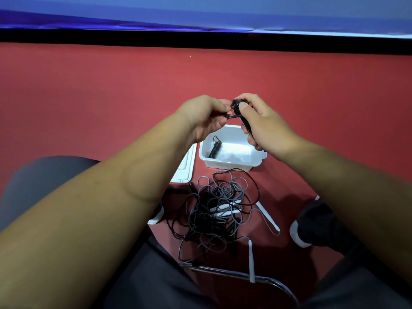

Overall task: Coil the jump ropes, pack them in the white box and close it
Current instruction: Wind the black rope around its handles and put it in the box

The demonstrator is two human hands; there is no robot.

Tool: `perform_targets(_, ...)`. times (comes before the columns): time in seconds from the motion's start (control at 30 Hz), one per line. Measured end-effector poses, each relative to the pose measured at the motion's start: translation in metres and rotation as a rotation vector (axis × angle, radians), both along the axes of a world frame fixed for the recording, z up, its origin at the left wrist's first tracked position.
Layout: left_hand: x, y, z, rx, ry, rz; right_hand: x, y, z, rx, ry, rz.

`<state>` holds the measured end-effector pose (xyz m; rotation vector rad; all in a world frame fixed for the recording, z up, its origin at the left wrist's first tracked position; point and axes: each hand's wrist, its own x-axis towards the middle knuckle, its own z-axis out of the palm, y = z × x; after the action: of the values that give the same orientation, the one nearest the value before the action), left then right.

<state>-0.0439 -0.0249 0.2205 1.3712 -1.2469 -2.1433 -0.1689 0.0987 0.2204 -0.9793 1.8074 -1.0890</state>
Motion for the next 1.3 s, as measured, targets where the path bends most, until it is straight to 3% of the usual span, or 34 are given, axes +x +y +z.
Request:
perform_targets(0.27, -0.002, -0.002, 0.001, 0.029, -0.005, -0.014, 0.000, -0.001, 0.004, 0.001, 0.039, -0.001)
perform_targets(0.6, -0.003, -0.001, 0.010, -0.322, -0.129, -0.084, 0.004, -0.002, -0.003, -0.003, -0.034, -0.047)
perform_targets(1.03, 0.003, -0.013, 0.001, -0.088, -0.141, -0.082, 0.005, 0.000, 0.001, -0.019, -0.022, 0.068)
perform_targets(1.3, 0.000, -0.012, 0.004, -0.015, -0.037, -0.072, 0.002, 0.001, 0.006, -0.005, -0.032, 0.078)
